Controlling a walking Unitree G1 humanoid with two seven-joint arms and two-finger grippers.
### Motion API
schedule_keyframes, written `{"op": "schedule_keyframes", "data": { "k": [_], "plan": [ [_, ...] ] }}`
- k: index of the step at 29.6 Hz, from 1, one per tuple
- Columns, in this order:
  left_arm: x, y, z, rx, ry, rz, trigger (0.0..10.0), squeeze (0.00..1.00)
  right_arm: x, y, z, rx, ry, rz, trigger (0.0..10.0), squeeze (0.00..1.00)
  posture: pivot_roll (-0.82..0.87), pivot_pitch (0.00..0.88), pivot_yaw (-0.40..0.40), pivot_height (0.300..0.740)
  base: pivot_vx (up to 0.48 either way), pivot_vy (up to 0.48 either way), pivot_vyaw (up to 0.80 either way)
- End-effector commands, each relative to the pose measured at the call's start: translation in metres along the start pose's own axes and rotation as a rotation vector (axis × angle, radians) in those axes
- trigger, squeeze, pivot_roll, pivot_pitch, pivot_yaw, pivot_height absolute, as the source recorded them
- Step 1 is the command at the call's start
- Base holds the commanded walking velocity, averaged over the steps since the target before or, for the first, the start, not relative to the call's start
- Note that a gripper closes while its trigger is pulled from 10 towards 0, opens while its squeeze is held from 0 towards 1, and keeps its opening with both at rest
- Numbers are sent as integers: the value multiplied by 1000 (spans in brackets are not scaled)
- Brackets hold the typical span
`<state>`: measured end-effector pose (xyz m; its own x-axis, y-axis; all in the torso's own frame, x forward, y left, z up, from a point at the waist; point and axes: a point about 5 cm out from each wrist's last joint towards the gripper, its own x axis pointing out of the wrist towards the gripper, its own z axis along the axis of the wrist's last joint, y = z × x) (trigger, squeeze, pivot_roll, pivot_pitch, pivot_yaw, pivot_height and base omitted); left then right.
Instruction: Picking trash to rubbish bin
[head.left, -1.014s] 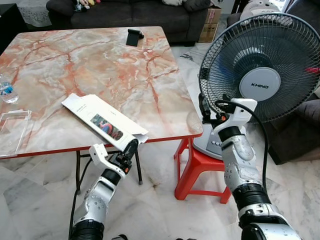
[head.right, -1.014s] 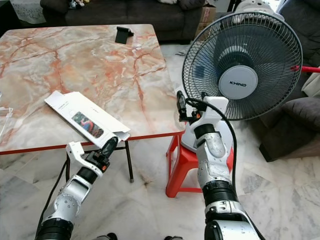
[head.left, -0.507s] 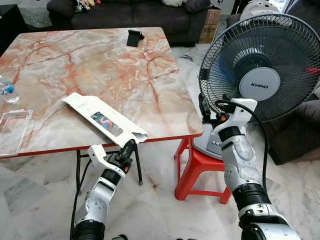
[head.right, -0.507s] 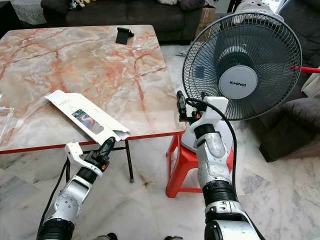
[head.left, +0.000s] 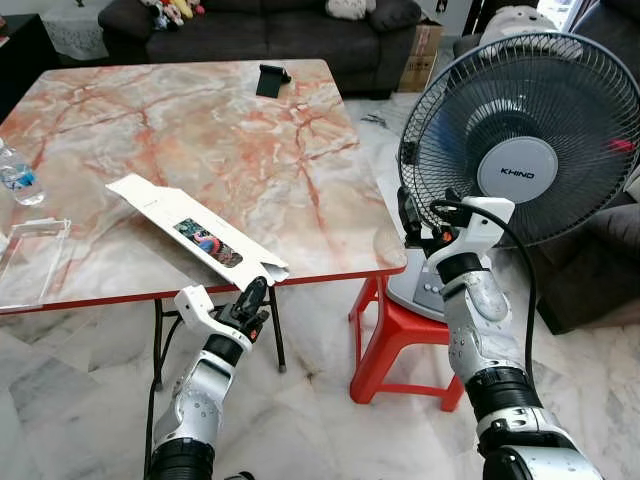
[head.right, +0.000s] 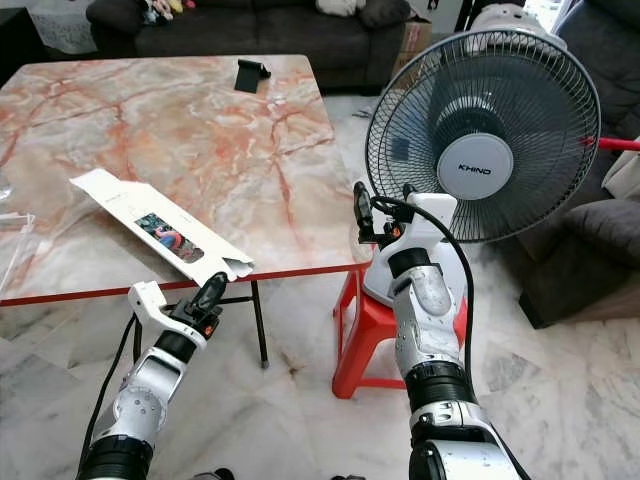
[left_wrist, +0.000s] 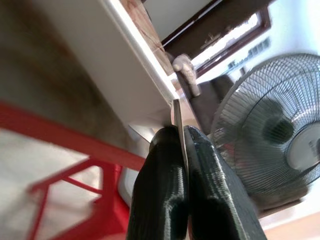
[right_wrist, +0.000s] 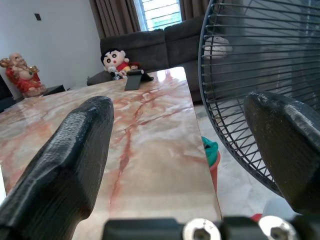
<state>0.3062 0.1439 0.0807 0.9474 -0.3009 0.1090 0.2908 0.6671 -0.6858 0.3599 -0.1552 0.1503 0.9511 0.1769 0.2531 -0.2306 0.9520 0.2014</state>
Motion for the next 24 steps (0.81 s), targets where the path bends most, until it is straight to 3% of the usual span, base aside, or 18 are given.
{"op": "schedule_keyframes", "data": {
  "k": [1, 2, 6, 8, 10, 13, 14, 17, 18, 20, 24],
  "plan": [
    [9, -10, 8, 152, 6, -9, 1725, 0, 2, 0, 2, 10, -11, -4, 10000, 0, -24, 38, -36, 740, 0, 0, 0],
    [13, -16, 12, 272, 8, 1, 10000, 0, 2, 1, 1, 12, -10, -4, 10000, 0, -22, 34, -34, 740, 0, 0, 0],
    [19, -23, 18, 349, -11, 3, 10000, 0, 2, 3, 1, 15, -11, -2, 10000, 0, -19, 33, -31, 740, 0, 0, 0],
    [25, -31, 27, 486, -49, 26, 10000, 0, 3, 7, 1, 21, -14, 3, 10000, 0, -19, 41, -30, 740, 0, 0, 0],
    [31, -38, 39, 573, -116, 70, 10000, 0, 4, 11, 0, 24, -17, 9, 10000, 0, -19, 48, -28, 740, 0, 0, 0],
    [34, -40, 47, 644, -155, 106, 10000, 0, 4, 15, -1, 5, -15, 20, 10000, 0, -19, 52, -25, 740, 0, 0, 0],
    [35, -42, 50, 707, -167, 118, 10000, 0, 4, 17, -1, -14, -14, 31, 10000, 0, -20, 54, -23, 740, 0, 0, 0],
    [36, -43, 52, 752, -177, 131, 10000, 0, 4, 19, -2, -20, -14, 36, 10000, 0, -20, 54, -23, 740, 0, 0, 0],
    [38, -47, 57, 862, -199, 135, 10000, 0, 4, 19, -1, -10, -19, 26, 10000, 0, -17, 59, -20, 740, 0, 0, 0],
    [39, -49, 60, 951, -210, 141, 10000, 0, 4, 18, -1, -3, -23, 16, 10000, 0, -18, 62, -18, 740, 0, 0, 0],
    [40, -48, 55, 1026, -191, 143, 10000, 0, 4, 20, -2, -18, -24, 21, 10000, 0, -17, 65, -14, 740, 0, 0, 0]
  ]
}}
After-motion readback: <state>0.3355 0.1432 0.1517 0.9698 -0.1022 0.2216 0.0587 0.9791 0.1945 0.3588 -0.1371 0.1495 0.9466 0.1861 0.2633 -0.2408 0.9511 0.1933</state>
